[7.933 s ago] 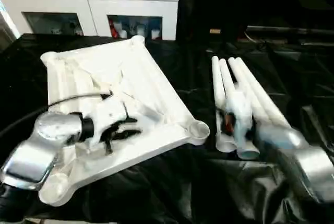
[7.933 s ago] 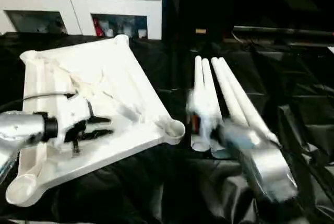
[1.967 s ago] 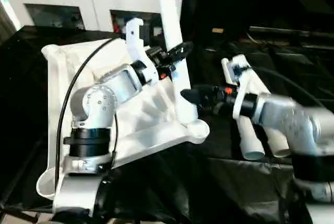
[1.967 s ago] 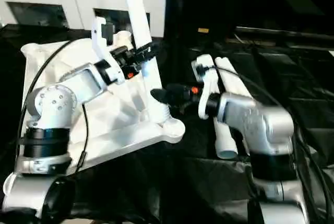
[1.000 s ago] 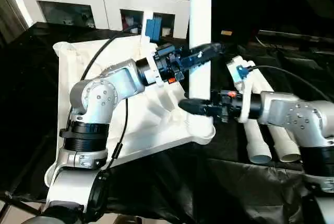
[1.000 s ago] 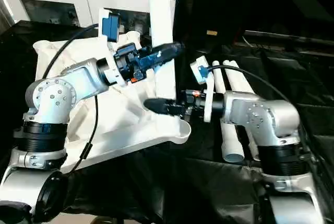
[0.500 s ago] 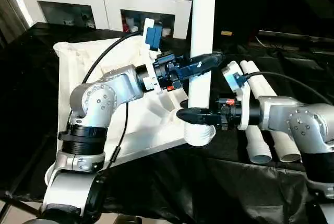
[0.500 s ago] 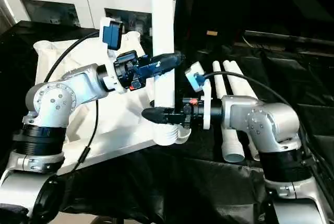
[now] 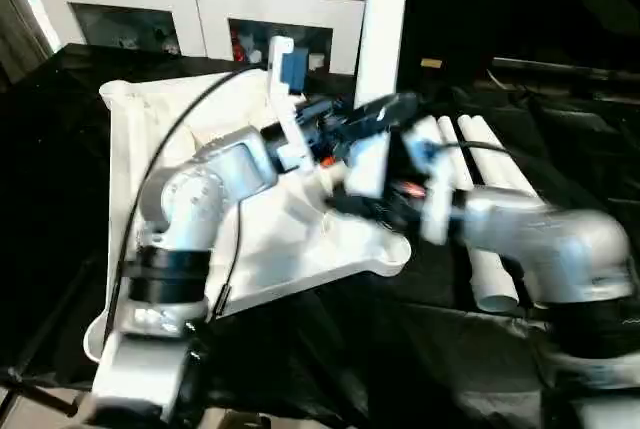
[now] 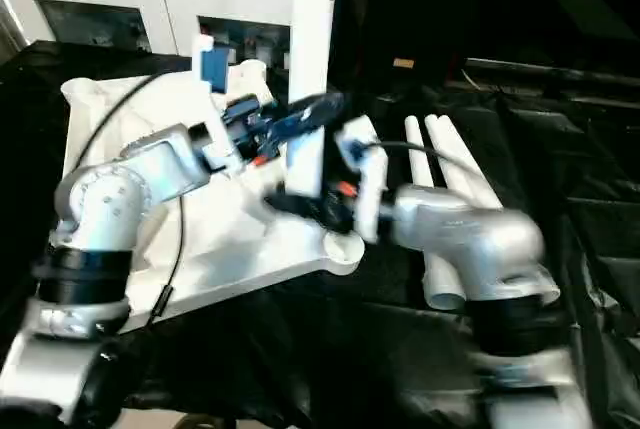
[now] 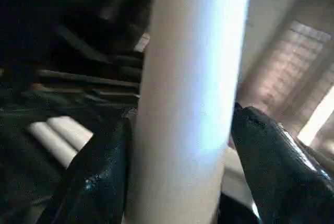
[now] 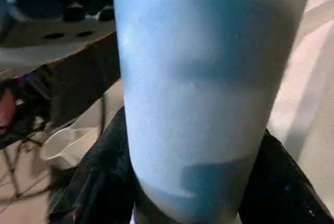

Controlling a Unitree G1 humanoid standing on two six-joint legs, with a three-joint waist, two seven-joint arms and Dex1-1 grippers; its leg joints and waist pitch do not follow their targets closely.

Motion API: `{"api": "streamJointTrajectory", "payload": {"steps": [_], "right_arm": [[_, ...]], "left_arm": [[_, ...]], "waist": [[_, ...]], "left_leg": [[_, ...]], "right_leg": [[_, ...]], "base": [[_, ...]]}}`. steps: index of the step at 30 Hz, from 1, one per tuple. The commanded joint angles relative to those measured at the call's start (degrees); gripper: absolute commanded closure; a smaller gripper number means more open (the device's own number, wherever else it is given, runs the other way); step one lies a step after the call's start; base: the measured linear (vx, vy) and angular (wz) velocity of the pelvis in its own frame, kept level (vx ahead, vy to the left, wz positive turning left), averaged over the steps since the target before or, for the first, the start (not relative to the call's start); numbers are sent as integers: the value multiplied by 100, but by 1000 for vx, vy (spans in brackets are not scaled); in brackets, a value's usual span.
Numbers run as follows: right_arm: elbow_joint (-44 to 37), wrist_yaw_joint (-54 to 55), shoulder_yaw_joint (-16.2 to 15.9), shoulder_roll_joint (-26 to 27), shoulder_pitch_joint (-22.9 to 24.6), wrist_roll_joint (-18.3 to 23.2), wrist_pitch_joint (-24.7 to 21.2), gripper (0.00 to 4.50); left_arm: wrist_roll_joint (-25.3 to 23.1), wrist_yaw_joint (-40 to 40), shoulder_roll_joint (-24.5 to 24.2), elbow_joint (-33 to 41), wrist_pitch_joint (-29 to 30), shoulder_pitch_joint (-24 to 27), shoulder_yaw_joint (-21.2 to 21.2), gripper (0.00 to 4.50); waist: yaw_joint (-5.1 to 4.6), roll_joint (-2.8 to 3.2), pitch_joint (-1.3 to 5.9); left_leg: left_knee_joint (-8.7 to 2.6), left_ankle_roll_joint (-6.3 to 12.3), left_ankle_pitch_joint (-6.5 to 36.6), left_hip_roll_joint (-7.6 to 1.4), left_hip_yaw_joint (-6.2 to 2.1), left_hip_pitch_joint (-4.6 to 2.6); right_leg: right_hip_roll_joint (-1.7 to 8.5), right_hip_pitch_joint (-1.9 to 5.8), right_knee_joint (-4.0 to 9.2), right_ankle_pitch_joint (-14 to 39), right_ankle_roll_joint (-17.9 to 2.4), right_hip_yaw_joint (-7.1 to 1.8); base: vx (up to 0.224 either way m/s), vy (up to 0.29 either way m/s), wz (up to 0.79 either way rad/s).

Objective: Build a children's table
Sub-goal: Pick table leg

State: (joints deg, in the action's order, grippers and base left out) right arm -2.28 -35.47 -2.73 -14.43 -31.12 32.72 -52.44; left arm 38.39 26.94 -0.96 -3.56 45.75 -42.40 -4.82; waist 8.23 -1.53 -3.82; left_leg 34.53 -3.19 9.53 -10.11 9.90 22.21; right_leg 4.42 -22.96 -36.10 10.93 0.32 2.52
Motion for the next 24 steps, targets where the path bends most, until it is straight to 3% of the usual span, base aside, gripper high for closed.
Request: {"api": "streamJointTrajectory", "payload": {"steps": [1, 2, 3, 5, 13, 16, 20, 22, 24], "right_arm": [[-75, 391, 34, 152, 53, -234, 282, 255], [-75, 391, 34, 152, 53, -234, 282, 255], [-49, 618, 37, 308, 32, -356, 382, 255], [-11, 754, 56, 425, 0, -400, 424, 255], [-19, 973, -43, 620, -48, -535, 607, 256], [-54, 1018, -41, 668, -40, -591, 624, 257], [-103, 880, -86, 641, -31, -564, 643, 257], [-100, 799, -27, 658, -40, -458, 608, 201], [-109, 661, 53, 652, -35, -258, 455, 181]], "left_arm": [[-585, -864, 176, 14, -257, 43, 106, 98], [-585, -864, 176, 14, -257, 43, 106, 98], [-1022, -1257, 201, -71, -513, 28, 244, 96], [-1078, -1511, 321, -162, -589, 0, 159, 96], [-1322, -2142, 516, -310, -862, -151, -14, 96], [-1510, -2241, 500, -262, -979, -195, 26, 132], [-1342, -2041, 504, -183, -909, -186, 35, 158], [-1263, -1929, 498, -155, -881, -177, 72, 173], [-1171, -1785, 500, -123, -845, -164, 96, 193]], "waist": [[-32, -45, 451], [-36, -43, 452], [-33, -57, 456], [-45, -55, 449], [-32, -59, 451], [-29, -61, 446], [-18, -8, 451], [-25, -16, 450], [-26, -15, 449]], "left_leg": [[-404, -264, 875, -251, -69, -103], [-410, -259, 876, -249, -76, -96], [-419, -226, 838, -246, -83, -97], [-414, -247, 871, -236, -76, -94], [-411, -211, 851, -230, -82, -92], [-413, -208, 861, -225, -80, -86], [-416, -252, 938, -231, -89, -100], [-420, -256, 942, -228, -88, -97], [-417, -225, 995, -227, -86, -97]], "right_leg": [[351, 292, 431, 807, -932, -223], [356, 305, 432, 818, -884, -222], [353, 304, 445, 876, -784, -217], [352, 293, 457, 951, -702, -224], [347, 280, 445, 856, -678, -217], [346, 276, 449, 862, -669, -216], [348, 266, 444, 849, -719, -216], [343, 272, 442, 780, -745, -213], [350, 278, 443, 767, -775, -215]], "base": [[0, 0, 0], [0, 0, 0], [0, 0, 0], [0, 0, 0], [0, 0, 0], [0, 0, 0], [0, 0, 0], [0, 0, 0], [0, 0, 0]]}}
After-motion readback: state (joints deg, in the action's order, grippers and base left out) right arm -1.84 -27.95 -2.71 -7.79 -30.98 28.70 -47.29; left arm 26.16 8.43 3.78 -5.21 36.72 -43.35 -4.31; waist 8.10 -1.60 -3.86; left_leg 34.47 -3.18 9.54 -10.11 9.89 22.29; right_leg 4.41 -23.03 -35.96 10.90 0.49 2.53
